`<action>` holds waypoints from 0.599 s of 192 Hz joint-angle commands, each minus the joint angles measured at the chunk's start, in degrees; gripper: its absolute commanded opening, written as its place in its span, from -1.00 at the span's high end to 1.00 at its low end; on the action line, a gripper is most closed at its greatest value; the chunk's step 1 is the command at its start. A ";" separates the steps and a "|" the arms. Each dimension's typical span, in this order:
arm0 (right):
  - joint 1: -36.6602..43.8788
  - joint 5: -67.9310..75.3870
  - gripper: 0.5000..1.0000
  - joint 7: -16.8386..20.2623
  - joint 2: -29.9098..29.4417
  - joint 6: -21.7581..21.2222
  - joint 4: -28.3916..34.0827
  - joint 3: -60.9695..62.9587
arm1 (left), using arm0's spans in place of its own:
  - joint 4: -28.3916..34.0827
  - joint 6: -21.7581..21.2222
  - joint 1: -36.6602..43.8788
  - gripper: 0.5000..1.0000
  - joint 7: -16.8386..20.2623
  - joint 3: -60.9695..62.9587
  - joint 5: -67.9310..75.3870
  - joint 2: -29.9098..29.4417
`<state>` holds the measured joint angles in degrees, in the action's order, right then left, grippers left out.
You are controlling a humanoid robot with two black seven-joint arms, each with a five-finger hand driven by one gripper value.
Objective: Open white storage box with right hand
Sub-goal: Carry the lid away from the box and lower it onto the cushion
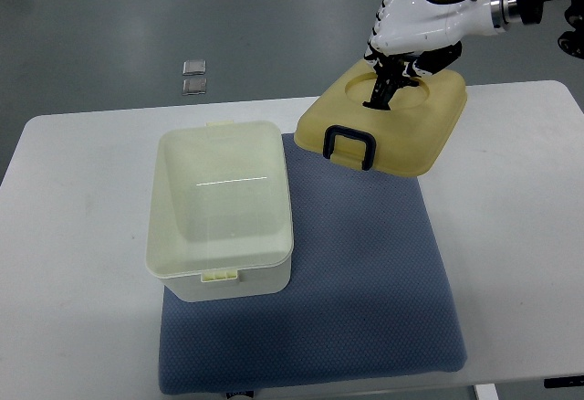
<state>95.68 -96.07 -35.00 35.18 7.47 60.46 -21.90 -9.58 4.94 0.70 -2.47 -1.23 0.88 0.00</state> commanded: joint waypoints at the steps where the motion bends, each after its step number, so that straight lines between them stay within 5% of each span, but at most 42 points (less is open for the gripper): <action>1: -1.90 -0.17 1.00 0.00 -0.02 1.14 -0.60 -0.07 | 0.00 -0.01 0.09 -1.00 0.01 0.00 0.00 0.00; 115: -7.79 -0.17 1.00 0.00 -0.72 3.51 -2.89 -0.25 | 0.00 -0.01 0.00 -1.00 0.01 0.00 0.00 0.00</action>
<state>89.07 -96.23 -35.00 34.64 10.40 57.99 -22.15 -9.58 4.91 0.73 -2.47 -1.23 0.88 0.00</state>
